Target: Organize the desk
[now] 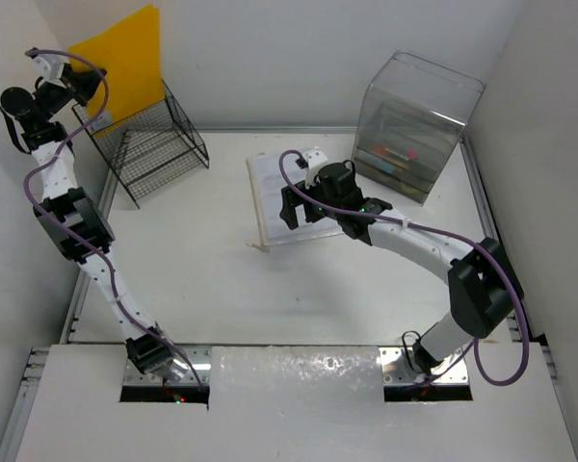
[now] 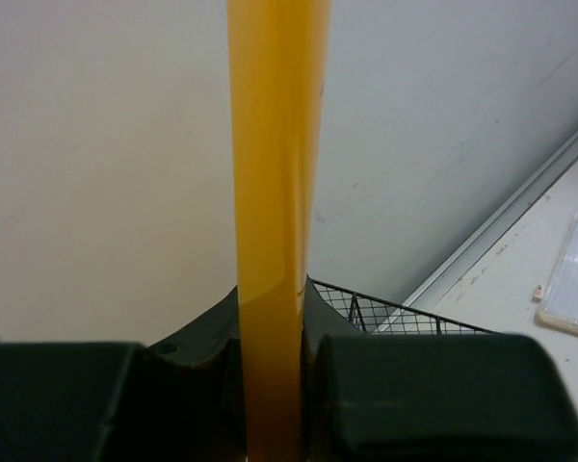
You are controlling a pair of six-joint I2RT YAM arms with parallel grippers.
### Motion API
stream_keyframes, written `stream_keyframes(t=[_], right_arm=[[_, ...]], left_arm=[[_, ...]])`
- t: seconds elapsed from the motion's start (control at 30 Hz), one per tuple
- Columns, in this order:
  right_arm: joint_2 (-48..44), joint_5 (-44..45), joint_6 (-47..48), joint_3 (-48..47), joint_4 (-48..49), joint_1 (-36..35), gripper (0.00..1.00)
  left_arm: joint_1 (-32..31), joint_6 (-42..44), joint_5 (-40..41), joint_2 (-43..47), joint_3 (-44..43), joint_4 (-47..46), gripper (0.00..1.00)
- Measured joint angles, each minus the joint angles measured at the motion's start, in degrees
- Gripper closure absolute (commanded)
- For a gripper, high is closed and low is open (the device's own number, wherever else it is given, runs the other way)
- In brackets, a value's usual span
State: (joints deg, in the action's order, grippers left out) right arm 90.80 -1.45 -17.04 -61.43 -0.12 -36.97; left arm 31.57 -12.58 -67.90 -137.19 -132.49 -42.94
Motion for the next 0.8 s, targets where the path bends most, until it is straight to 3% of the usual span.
stream_keyframes(t=[0.1,0.13,0.23,0.43,0.6,0.67,0.73,0.8], right_arm=[[0.0,0.0,0.3,0.0,-0.3,0.0,0.01],[0.0,0.0,0.3,0.0,-0.4,0.0,0.01],[-0.1,0.1,0.4,0.0,-0.5,0.0,0.01],[-0.5,0.4,0.6,0.0,-0.5,0.0,0.01],[-0.8,0.5,0.7,0.0,-1.5,0.0,0.01],[-1.0,0.5,0.7,0.0,-2.0,0.0,0.01],[-1.2,0.6,0.8,0.0,-2.2,0.0,0.01],[-1.6,0.7,1.0,0.0,-2.4,0.0,0.01]], left_arm=[[0.0,-2.1,1.2,-0.5,2.3,-2.7,0.81],[0.0,-3.1,2.0,-0.7,2.9,-3.1,0.65],[0.3,-6.3,4.8,-1.5,3.7,-4.3,0.46],[0.3,-10.1,7.3,-1.7,5.5,-6.1,0.17],[0.4,-9.8,9.1,-1.3,7.1,-4.3,0.17],[0.4,-8.9,11.6,-0.8,7.3,-2.2,0.30],[0.4,-8.0,14.8,0.0,7.3,0.4,0.29],[0.4,-7.7,17.4,0.9,7.6,2.0,0.22]])
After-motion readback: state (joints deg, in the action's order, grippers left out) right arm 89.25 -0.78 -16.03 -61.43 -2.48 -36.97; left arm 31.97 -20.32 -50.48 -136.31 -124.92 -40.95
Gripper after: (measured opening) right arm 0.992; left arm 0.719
